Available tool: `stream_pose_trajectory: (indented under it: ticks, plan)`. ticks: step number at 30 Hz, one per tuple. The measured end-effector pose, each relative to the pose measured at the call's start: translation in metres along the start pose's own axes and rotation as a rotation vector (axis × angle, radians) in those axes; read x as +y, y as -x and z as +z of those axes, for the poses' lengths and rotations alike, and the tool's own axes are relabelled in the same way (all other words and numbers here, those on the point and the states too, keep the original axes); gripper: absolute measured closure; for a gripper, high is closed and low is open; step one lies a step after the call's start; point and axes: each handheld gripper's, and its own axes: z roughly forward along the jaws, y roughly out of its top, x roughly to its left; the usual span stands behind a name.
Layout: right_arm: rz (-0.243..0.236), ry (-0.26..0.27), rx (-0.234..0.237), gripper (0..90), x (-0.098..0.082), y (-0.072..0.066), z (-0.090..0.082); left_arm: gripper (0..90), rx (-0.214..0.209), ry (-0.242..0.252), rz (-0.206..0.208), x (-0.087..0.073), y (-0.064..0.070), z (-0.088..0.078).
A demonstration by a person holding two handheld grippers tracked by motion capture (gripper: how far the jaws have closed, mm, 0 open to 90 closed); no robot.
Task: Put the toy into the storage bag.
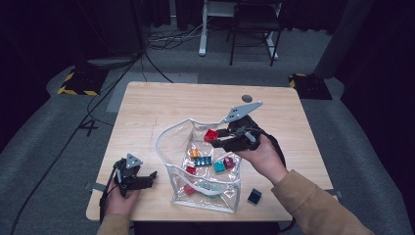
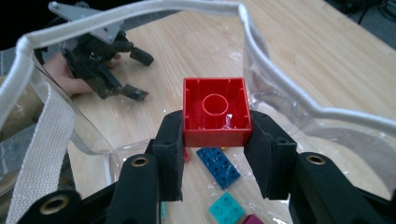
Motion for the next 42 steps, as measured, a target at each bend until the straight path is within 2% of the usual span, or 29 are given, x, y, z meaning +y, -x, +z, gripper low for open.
stream_pose_trajectory:
  ticks: [8,11,12,14,16,20,25,34,42]
  plan:
    - [0.013,-0.050,0.001,59.1,-0.006,-0.002,0.011,16.2,0.000,0.000,0.000,0.000,0.000,0.000]
    - [0.022,-0.067,0.024,58.7,-0.007,-0.002,0.014,16.3,0.000,0.000,0.000,0.000,0.000,0.000]
    - [0.027,-0.073,0.040,56.4,-0.008,-0.001,0.015,16.2,0.000,0.000,0.000,0.000,0.000,0.000]
    - [0.034,-0.058,0.047,42.8,-0.008,-0.001,0.014,16.2,0.000,0.000,0.000,0.000,0.000,0.000]
    - [0.032,-0.040,0.045,39.4,-0.008,-0.002,0.009,16.2,0.000,0.000,0.001,0.000,0.000,0.000]
    - [0.025,0.028,0.045,38.5,-0.009,-0.006,-0.011,16.2,0.000,0.000,0.001,0.000,0.000,0.000]
    - [0.024,0.082,0.023,38.5,-0.016,-0.007,-0.042,16.2,0.000,0.000,0.001,0.000,0.000,0.000]
    - [0.056,0.111,-0.032,38.7,-0.044,-0.003,-0.082,16.2,0.000,0.000,0.001,0.000,0.000,0.000]
    - [0.085,0.110,-0.083,38.7,-0.068,0.002,-0.103,16.2,0.000,0.000,0.001,0.000,0.000,0.000]
